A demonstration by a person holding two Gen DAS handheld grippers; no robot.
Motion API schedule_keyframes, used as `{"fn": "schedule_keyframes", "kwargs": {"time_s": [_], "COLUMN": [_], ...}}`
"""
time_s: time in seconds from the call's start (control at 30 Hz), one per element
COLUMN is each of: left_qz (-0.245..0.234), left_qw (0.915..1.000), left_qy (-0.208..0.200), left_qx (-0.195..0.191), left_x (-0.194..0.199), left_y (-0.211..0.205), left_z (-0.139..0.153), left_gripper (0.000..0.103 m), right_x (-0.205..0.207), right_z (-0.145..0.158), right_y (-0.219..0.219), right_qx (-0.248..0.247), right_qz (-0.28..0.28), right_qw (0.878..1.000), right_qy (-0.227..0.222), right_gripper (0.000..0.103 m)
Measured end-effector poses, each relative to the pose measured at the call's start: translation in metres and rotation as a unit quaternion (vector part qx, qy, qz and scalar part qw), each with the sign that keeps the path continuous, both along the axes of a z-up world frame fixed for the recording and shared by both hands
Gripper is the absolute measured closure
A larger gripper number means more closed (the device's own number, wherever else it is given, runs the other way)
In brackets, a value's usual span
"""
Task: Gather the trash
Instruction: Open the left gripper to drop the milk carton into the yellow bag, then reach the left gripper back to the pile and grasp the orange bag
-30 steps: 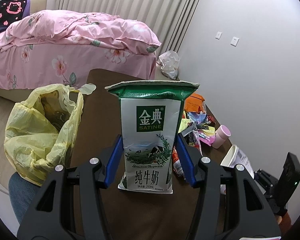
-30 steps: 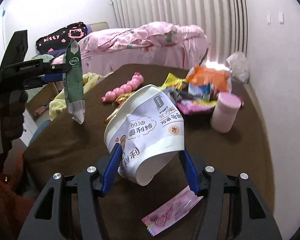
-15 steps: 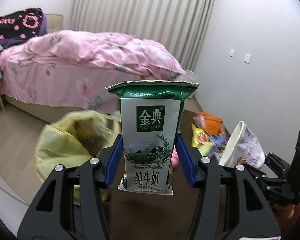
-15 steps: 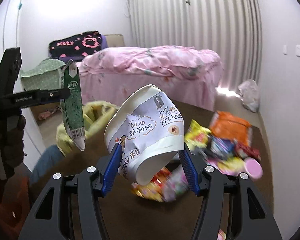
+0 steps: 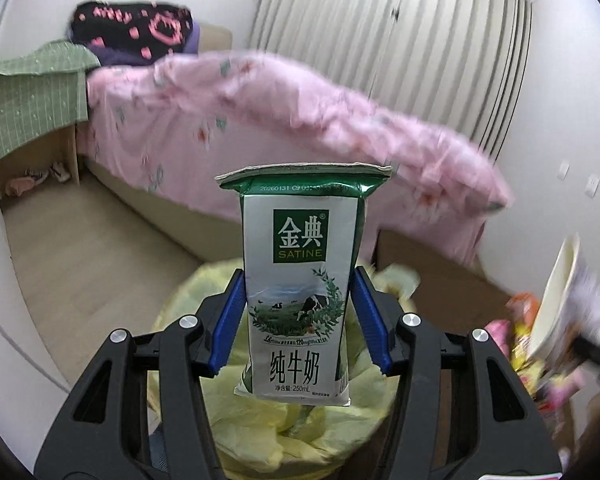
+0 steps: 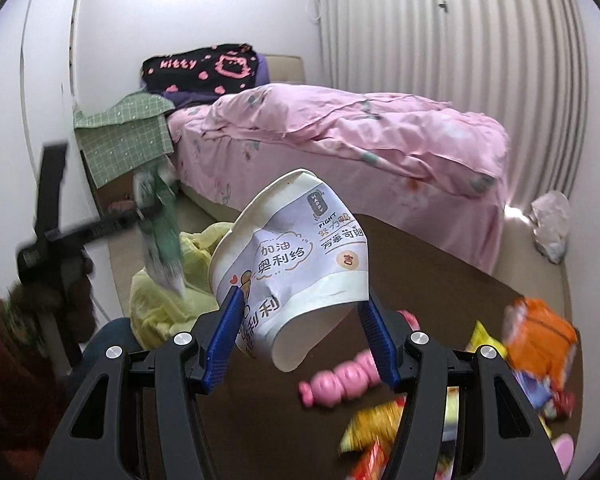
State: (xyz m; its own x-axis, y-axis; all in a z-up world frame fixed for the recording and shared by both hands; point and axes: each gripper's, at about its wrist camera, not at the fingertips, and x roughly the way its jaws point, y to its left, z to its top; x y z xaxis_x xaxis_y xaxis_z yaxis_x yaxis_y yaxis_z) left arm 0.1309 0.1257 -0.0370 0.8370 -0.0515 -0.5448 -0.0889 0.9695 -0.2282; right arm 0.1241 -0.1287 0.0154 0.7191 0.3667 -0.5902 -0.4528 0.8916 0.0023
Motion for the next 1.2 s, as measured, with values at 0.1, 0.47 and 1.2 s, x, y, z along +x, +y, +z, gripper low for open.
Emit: {"fn": "schedule_keyframes", "kwargs": {"time_s": [0.1,0.47,1.2], "left_qz": [0.025,0.053,0.003], "left_qw": [0.9943,0.9948,0.9976], "left_qy": [0.075,0.08,0.015], "left_qx": [0.071,-0.034,-0.068], "left_x": [0.022,0.004,-0.02], "left_y": [-0.005,0.031,0.002], "left_z": [-0.032,-0.033,0.016], "left_gripper": [0.053,0.054,0.013], "right_x": [0.018,0.067,0.03], "right_z": [-0.007,-0.054,-0.033], "right_y": [0.02,0.109,0.018], "right_qx": [-0.011,-0.063,-0.047], "right_qz": [0.019,0.112,0.033], "right_qw": [1.0,0.991,0.998], "right_qy": [0.01,0.034,0.038], "right_gripper": [0.048,0.048,0.037]}}
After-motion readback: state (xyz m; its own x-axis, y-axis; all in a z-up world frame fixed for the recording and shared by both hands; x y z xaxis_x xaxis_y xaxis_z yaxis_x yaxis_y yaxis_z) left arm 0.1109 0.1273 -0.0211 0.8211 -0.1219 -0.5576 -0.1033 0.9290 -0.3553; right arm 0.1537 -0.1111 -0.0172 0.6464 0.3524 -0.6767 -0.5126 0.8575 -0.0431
